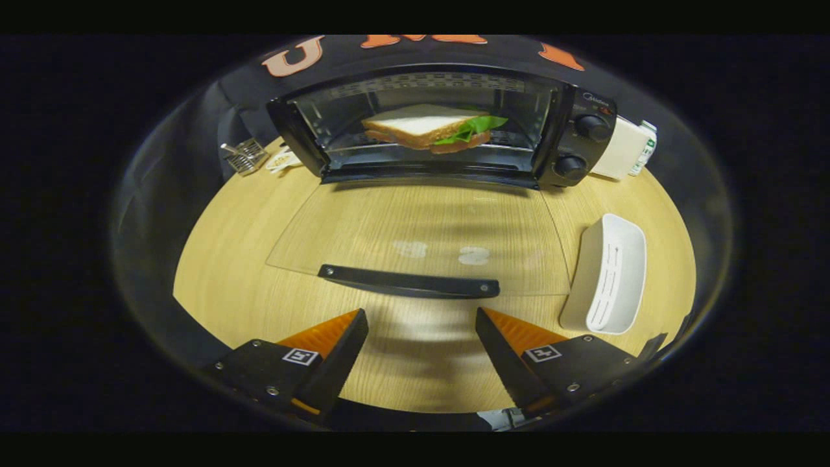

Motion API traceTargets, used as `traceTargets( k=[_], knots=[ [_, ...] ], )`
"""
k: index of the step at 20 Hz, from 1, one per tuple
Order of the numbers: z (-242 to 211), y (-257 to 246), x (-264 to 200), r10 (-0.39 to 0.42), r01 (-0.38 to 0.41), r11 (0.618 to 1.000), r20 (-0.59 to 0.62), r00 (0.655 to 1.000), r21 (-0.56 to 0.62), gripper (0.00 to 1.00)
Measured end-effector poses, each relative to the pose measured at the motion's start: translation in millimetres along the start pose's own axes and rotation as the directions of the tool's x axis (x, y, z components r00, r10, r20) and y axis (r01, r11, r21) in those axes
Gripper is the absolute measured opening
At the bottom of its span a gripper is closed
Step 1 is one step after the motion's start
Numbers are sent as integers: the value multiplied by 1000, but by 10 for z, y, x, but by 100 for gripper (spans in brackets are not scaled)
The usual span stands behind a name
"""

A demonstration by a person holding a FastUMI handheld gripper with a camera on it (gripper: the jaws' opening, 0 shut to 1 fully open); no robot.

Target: Open the toaster oven, put the food inside, and close the toaster oven door.

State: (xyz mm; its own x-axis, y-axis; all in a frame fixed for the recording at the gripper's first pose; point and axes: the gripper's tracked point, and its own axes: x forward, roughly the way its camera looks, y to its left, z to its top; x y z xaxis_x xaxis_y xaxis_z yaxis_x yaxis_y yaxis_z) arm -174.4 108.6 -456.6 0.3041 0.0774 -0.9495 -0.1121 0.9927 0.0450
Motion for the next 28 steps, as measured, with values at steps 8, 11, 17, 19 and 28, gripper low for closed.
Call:
traceTargets(
  k=[8,11,17,19,28],
  knots=[
    [110,88,100,3,-2,1000,-38,999,26,99],
    [250,113,-89,21,-21,1000,10,1000,23,98],
    [971,75,-370,37,-41,999,186,982,17,98],
    [1258,-1,-363,19,-23,1000,230,973,13,98],
    [1869,16,-274,8,-28,998,305,952,60,97]
  ],
)
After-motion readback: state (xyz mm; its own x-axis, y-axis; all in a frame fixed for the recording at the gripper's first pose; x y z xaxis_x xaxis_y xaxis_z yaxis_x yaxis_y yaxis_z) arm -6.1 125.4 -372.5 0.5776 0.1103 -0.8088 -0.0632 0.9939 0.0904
